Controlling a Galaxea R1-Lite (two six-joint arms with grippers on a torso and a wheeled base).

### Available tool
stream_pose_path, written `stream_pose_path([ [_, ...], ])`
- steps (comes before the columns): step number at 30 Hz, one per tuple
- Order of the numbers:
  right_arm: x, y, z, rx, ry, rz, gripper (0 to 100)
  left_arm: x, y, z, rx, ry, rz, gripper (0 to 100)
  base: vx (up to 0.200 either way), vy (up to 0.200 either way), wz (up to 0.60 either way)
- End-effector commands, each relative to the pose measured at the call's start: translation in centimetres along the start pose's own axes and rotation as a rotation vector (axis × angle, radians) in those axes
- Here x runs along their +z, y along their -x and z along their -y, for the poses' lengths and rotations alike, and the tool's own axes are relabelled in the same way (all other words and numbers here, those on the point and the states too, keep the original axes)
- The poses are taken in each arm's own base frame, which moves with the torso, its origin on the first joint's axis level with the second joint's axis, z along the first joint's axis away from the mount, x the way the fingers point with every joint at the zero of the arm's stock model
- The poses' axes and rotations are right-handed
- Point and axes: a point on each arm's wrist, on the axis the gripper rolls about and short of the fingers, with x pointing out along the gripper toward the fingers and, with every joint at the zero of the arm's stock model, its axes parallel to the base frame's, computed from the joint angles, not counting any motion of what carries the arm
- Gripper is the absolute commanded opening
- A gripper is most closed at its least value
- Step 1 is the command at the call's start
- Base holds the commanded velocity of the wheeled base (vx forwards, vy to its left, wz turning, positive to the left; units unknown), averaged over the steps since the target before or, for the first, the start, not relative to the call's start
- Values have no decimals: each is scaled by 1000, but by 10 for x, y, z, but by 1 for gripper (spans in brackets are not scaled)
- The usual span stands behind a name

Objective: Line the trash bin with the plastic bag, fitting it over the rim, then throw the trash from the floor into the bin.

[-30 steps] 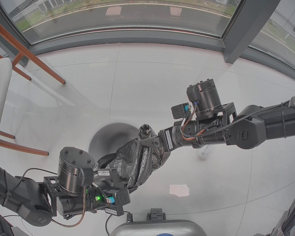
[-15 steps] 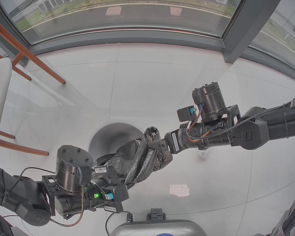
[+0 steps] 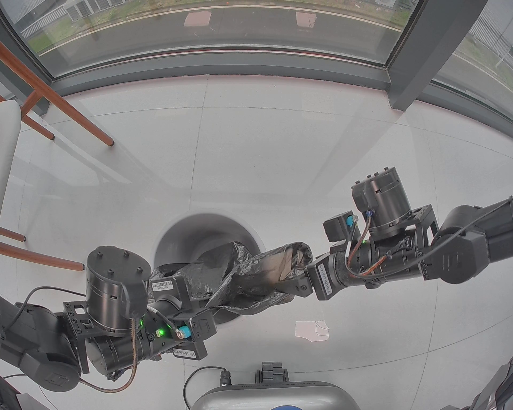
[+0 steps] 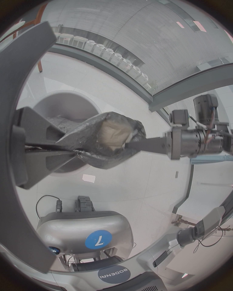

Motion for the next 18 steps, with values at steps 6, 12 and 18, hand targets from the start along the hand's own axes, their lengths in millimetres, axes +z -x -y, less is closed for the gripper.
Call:
stream_pose_path([
  [6, 1, -3, -1, -9, 3, 3, 100, 2, 12, -6, 48, 5, 13, 0, 0, 0, 0],
  [12, 11, -6, 0, -10, 3, 31, 100, 3, 18, -9, 66, 13, 28, 0, 0, 0, 0],
  [18, 18, -3, -1, -17, 8, 57, 0, 2, 18, -8, 61, 15, 24, 0, 0, 0, 0],
])
